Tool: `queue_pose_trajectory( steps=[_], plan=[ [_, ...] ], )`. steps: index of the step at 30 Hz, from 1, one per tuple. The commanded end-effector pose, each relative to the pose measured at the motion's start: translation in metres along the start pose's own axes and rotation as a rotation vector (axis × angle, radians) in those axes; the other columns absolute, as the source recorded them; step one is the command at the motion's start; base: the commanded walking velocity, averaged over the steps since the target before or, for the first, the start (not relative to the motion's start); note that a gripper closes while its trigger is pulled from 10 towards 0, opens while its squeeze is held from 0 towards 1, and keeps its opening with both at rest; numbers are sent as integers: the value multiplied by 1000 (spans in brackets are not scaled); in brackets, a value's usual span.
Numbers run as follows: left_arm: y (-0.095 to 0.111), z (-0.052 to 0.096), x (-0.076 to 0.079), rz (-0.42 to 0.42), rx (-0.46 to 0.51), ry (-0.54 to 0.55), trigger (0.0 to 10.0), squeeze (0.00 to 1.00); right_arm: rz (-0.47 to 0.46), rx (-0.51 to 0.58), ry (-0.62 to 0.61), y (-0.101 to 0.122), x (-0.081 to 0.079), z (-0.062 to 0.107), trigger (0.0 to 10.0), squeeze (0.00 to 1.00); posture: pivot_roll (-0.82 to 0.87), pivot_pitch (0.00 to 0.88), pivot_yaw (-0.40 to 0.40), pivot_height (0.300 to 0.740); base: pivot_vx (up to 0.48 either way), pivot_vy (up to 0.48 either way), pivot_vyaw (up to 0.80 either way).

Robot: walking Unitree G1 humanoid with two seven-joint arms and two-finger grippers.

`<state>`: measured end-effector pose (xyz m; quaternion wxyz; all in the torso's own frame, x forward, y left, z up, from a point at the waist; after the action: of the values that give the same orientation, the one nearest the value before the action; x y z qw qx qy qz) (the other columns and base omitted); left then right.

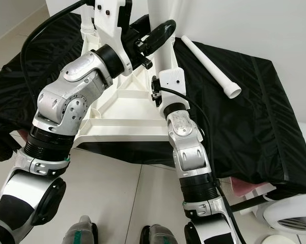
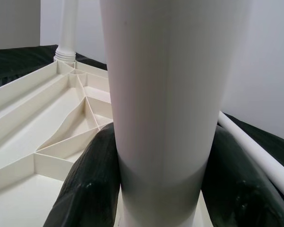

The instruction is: Building children table

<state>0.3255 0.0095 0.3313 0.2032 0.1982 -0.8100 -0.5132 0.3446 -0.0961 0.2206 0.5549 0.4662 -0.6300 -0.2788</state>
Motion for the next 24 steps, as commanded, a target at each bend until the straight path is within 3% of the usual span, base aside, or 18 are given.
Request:
queue_pose_trajectory(
  steps=[1, 10, 11, 19, 22, 24],
  plan=[
    [6, -4, 9, -14, 24, -47, 10000, 0, 6, -14, -18, -3, 4, 1, 0, 0, 59, 52, -107, 740, 0, 0, 0],
    [5, -4, 13, -16, 16, -76, 10000, 0, 23, -18, -32, -4, 6, 1, 0, 0, 58, 55, -103, 740, 0, 0, 0],
    [4, -4, 14, -2, 14, -83, 10000, 988, 20, -24, -33, -5, 6, 1, 10000, 0, 58, 55, -102, 740, 0, 0, 0],
    [5, -2, 19, 77, 24, -128, 10000, 1000, -7, -46, -54, -9, 12, -2, 10000, 0, 59, 50, -101, 740, 0, 0, 0],
    [5, 0, 21, 110, 26, -146, 10000, 1000, -78, -78, -73, -14, 18, -3, 10000, 0, 61, 48, -102, 740, 0, 0, 0],
    [5, 0, 21, 110, 26, -146, 10000, 1000, -78, -78, -73, -14, 18, -3, 10000, 0, 61, 48, -102, 740, 0, 0, 0]
  ],
)
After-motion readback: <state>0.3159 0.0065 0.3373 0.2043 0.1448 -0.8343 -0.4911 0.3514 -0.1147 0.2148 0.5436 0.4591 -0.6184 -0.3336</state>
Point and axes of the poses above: a point about 5 cm out from each wrist's last joint towards the gripper, its own z axis pointing back from the gripper into the wrist, its own y axis along the axis of the wrist's last joint, x = y × z, the point moved 2 cm from there along -z, pointing out of the wrist towards the gripper, and after that the axes turned 15 degrees about z, right-handed, at the moved point
